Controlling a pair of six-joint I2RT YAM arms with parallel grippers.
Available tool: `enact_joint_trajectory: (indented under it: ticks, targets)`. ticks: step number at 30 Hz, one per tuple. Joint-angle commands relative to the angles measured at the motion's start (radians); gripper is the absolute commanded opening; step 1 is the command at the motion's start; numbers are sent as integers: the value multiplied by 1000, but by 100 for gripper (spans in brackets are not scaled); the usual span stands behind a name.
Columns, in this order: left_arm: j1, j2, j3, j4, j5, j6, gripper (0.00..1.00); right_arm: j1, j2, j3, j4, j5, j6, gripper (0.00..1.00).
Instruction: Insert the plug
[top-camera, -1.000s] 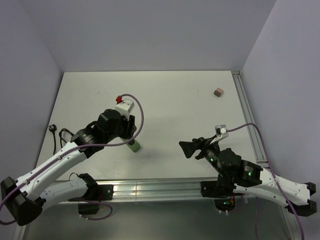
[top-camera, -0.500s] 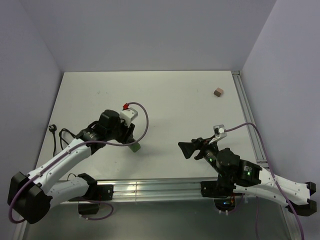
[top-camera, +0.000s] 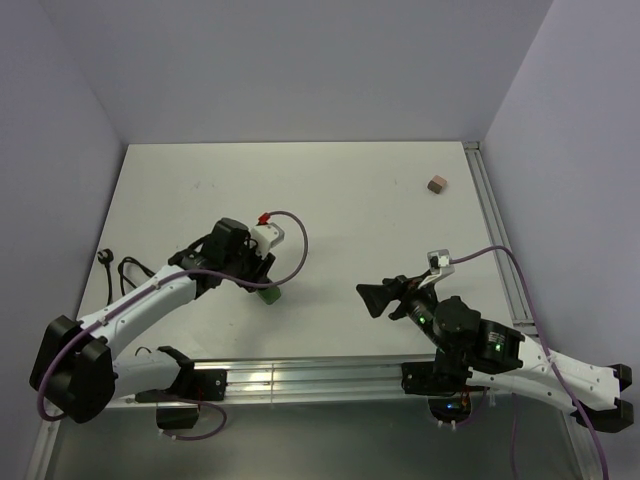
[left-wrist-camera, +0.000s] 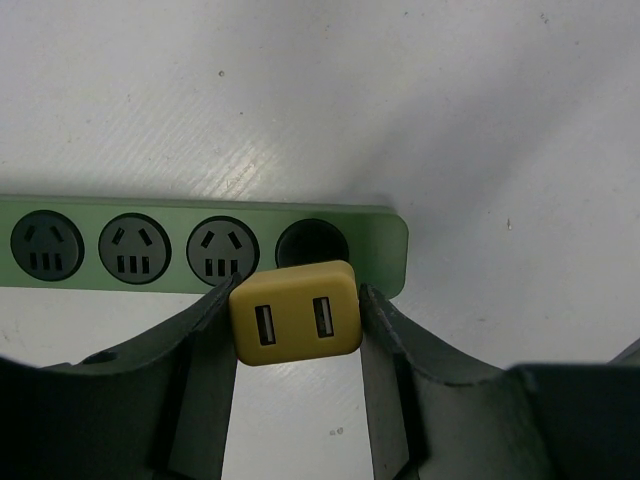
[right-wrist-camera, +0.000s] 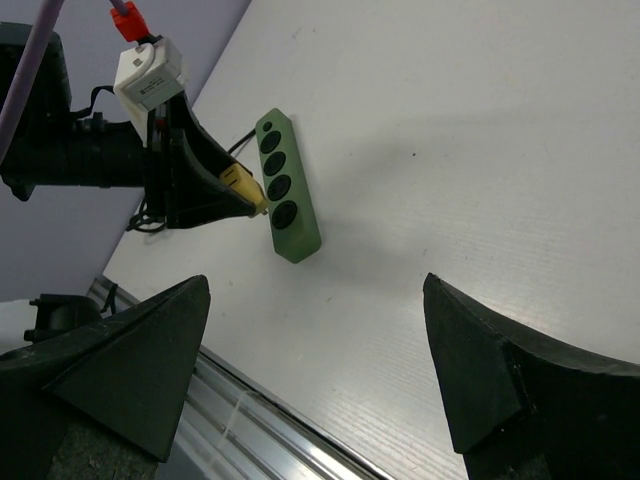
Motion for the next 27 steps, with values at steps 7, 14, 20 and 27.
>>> enact_joint_trajectory:
  ticks: [7,14,20,27]
  targets:
    - [6,1,-43,68,29,73,0,6,36,2,46,0,15,93]
    - [6,27,-46,94,9,105,0,6,36,-9,63,-2,25,93]
    - [6,20,-51,112,17,102,0,6,30,-13,57,0,23,93]
    - [6,59,-49,101,26,106,0,5,28,-12,54,1,26,93]
